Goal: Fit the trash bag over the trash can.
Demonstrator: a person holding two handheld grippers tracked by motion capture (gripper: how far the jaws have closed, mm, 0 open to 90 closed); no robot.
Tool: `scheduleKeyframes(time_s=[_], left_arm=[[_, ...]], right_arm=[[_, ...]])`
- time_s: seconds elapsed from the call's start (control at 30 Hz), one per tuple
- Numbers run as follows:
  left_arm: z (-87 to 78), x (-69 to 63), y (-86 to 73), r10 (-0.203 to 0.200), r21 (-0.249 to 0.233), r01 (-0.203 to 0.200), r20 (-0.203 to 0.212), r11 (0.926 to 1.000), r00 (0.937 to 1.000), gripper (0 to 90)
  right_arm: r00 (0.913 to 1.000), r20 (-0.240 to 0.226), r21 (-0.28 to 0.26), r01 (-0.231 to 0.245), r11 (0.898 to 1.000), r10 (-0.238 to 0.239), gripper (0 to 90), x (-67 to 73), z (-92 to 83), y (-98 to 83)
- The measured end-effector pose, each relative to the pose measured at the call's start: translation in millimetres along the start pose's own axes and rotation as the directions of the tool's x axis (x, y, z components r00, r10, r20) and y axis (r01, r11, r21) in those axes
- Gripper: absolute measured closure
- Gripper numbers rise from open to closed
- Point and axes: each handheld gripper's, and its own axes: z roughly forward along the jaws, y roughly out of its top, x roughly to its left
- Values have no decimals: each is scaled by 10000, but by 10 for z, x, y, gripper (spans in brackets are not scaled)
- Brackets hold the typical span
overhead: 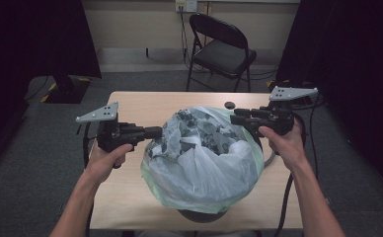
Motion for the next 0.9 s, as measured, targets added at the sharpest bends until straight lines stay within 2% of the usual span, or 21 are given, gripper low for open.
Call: scheduleKeyframes(time_s=[0.07, 0.13, 0.27, 0.33, 0.43, 0.53, 0.7, 0.73, 0.87, 0.9], left_arm=[[22, -14, 5, 73, 36, -73, 17, 10000, 10000, 891], [44, 0, 7, 43, -3, -43, -31, 10000, 10000, 876], [71, 59, 16, -152, -184, 145, -410, 9997, 9990, 850], [76, 85, 14, -256, -276, 241, -579, 9993, 9980, 833], [88, 99, 12, -273, -315, 254, -614, 9992, 9977, 848], [104, 85, 17, -220, -240, 206, -578, 9995, 9981, 862], [112, 82, 20, -166, -225, 153, -590, 9996, 9981, 883], [110, 82, 16, -171, -237, 158, -570, 9996, 9982, 888], [95, 91, 0, -174, -308, 158, -508, 9994, 9986, 900], [87, 90, -4, -169, -330, 152, -538, 9993, 9984, 900]], right_arm=[[9999, 164, -17, 50, 10000, -50, 900, -19, 14, -10], [9997, 225, -124, -97, 9999, 100, 900, -49, 7, -26], [9974, 684, -270, -210, 9994, 228, 900, -97, -47, -52], [9967, 759, -310, -270, 9992, 293, 900, -127, -85, -72], [9945, 911, -366, -493, 9981, 524, 900, -188, -115, -129], [9932, 917, -347, -686, 9970, 715, 900, -250, -119, -217], [9923, 452, -442, -1135, 9926, 1155, 900, -337, -77, -434], [9914, 463, -353, -1206, 9921, 1222, 900, -341, -56, -469], [9903, 655, 597, -1265, 9902, 1225, 900, -369, 116, -685], [9891, 537, 666, -1407, 9878, 1372, 900, -388, 165, -748]])
